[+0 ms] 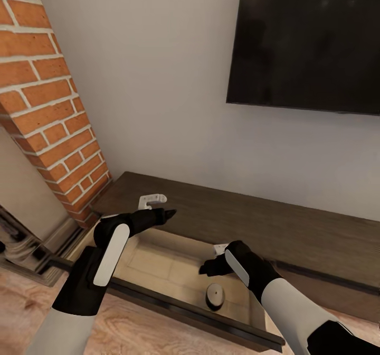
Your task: Place each of the two pumpkins and all three candles from the living room inside a cabinet in the living room (use any cabinet), then make sure every cabinet is closed, and position the cauldron so it is next to a table in the living room.
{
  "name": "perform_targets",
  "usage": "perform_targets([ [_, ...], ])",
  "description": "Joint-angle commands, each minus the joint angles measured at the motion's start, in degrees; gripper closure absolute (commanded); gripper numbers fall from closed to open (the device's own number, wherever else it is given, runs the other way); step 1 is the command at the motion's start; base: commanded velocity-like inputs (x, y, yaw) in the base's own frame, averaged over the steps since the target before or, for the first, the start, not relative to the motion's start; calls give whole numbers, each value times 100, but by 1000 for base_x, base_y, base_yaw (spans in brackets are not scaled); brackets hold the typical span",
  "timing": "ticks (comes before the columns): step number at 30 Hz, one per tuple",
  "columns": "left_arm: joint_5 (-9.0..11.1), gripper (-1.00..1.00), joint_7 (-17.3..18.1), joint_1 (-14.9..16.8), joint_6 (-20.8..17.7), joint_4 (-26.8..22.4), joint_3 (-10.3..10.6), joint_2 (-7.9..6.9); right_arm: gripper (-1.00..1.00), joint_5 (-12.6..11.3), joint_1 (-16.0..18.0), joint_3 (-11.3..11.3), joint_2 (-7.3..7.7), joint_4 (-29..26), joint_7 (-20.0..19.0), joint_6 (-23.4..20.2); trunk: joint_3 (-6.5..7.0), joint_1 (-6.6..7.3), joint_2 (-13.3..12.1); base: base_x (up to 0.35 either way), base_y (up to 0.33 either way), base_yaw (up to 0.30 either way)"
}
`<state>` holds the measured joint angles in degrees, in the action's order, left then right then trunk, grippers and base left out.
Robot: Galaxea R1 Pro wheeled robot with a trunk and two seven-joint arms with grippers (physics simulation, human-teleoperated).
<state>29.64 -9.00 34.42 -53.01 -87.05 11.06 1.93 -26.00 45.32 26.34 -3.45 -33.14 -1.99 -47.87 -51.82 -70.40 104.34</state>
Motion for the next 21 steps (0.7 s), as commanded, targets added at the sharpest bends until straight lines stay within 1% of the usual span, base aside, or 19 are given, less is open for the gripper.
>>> perform_targets([
  [1,59,-100,-58,4,-20,-5,2,1,-100,25,4,12,3,-3,-21,-20,16,25,-39,-165,0,17],
  [9,59,-100,-58,4,-24,-5,2,1,-100,25,4,12,3,-5,-21,-20,173,200,-360,-261,0,33],
  [17,59,-100,-63,4,-25,-5,2,7,-100,25,4,12,3,-3,-21,-18,369,376,-681,-299,0,153],
  [21,54,-100,-65,4,-25,-5,2,22,-100,25,4,12,3,-1,-21,-17,470,464,-841,-193,0,168],
])
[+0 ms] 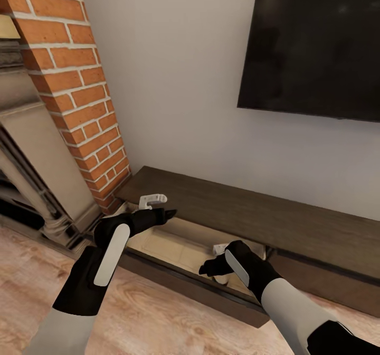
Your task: Place each of the two pumpkins and all three candles from the living room inside a cabinet in the living room (use any cabinet), then make sure every cabinet is closed, and position the cauldron so it is next to a table in the living room.
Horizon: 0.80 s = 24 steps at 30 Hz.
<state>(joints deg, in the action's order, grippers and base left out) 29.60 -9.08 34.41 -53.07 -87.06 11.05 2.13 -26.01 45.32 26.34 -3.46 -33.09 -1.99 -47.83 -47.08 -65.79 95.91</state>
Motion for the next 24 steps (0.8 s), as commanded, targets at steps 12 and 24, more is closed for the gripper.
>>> perform_targets([
  [12,47,-100,-59,4,-19,1,3,15,-100,25,3,11,-2,-8,-27,-11,300,266,-480,-33,0,170],
  [24,46,-100,-59,4,-19,5,-9,11,-100,21,3,25,-24,-8,-52,2,479,376,-681,-1,0,171],
])
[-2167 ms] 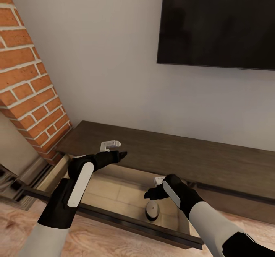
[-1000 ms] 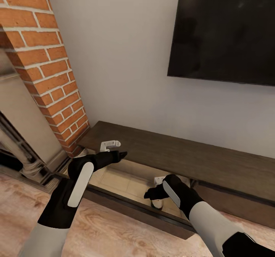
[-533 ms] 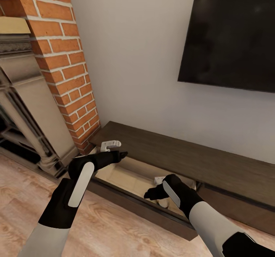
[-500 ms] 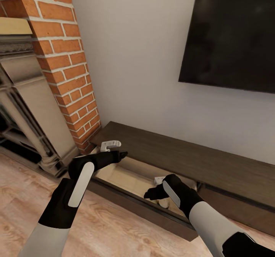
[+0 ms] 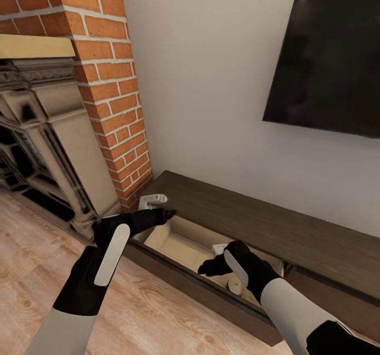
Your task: Place each of the two pumpkins and all three candles from the living room inside a cabinet in the living room (use any cabinet), then make sure every cabinet is closed, and position the cauldron so it is next to a table in the living room.
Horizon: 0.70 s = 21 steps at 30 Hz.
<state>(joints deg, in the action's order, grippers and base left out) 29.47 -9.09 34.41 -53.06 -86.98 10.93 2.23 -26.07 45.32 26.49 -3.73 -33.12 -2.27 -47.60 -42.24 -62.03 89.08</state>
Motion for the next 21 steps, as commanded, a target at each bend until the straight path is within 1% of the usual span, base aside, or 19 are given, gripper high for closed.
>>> perform_targets([
  [1,59,-100,-58,5,-19,-3,1,0,-100,27,3,11,-4,-7,-25,-20,3,0,3,0,0,171],
  [5,59,-100,-56,5,-21,7,-44,-4,-100,25,3,30,-38,-3,-35,-16,32,0,3,0,0,171],
  [7,62,-100,-51,5,-25,10,-142,-8,-100,27,3,44,-87,-5,-36,-12,47,0,3,0,0,171],
  [8,64,-100,-47,5,-29,12,-243,-10,-100,28,3,64,-123,-6,-36,-6,55,0,3,0,0,171],
  [9,67,-100,-46,5,-31,12,-301,-10,-100,29,3,86,-141,-7,-36,2,63,0,3,0,0,171],
  [10,74,-100,-40,5,-38,13,-418,-14,-100,28,3,162,-175,-8,-37,15,70,0,3,0,0,168],
  [11,79,-100,-36,5,-71,14,-567,-17,-100,27,3,366,-208,-9,-37,31,78,0,3,0,0,162],
  [14,81,-100,-32,5,-266,8,-711,-22,-100,21,3,842,-233,-10,-40,44,103,0,3,0,0,154],
  [17,61,-100,-34,5,-371,12,-751,-32,-100,17,3,1033,-239,-11,-44,47,127,0,3,0,0,150],
  [19,54,-100,-36,5,-390,13,-760,-46,-100,16,3,1071,-240,-8,-45,48,144,0,3,0,0,148],
  [21,47,-100,-39,5,-415,14,-783,-94,-100,15,-4,1114,-241,-4,-45,49,160,0,3,0,0,147],
])
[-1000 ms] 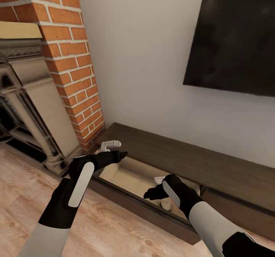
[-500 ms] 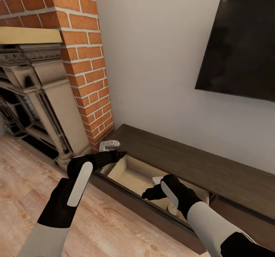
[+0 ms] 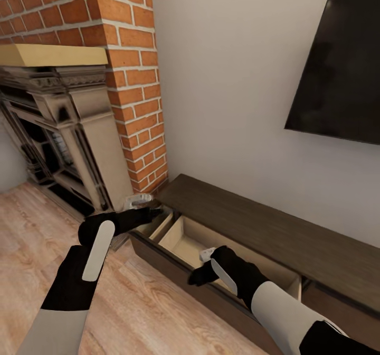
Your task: Place each of the two pumpkins and all three candles from the living room inside a cabinet in the living room (use any cabinet), then make sure every cabinet is closed, and position the cauldron so it is next to a table in the living room.
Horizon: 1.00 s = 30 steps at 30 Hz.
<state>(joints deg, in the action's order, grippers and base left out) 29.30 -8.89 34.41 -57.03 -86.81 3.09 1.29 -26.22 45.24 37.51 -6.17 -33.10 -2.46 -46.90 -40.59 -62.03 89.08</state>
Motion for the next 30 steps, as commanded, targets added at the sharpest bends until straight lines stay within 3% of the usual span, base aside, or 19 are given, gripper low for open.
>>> perform_targets([
  [1,62,-100,-57,5,-23,-3,-17,-18,-100,30,2,19,3,-5,-26,-21,3,0,3,0,0,147],
  [5,64,-100,-53,0,-36,-3,-291,-116,-100,29,-10,39,2,-4,-29,-14,36,0,3,0,0,146],
  [6,70,-100,-48,-2,-41,-3,-479,-143,-100,29,-16,42,2,-3,-32,-13,45,0,3,0,0,146],
  [12,63,-100,-35,-19,-56,-3,-909,-178,-100,35,-23,46,2,-3,-35,16,94,0,3,-76,0,144],
  [18,56,-100,-44,-22,-55,58,-985,-291,-100,38,-24,67,-2,-3,-39,93,144,0,3,-288,0,142],
  [26,58,-100,-75,-22,-15,404,-1048,-355,-100,36,-32,502,0,-3,-44,195,210,0,3,-312,0,142],
  [30,58,-100,-84,-22,1,677,-1254,-370,-100,38,-33,586,-5,3,-44,490,243,0,3,-274,0,142],
])
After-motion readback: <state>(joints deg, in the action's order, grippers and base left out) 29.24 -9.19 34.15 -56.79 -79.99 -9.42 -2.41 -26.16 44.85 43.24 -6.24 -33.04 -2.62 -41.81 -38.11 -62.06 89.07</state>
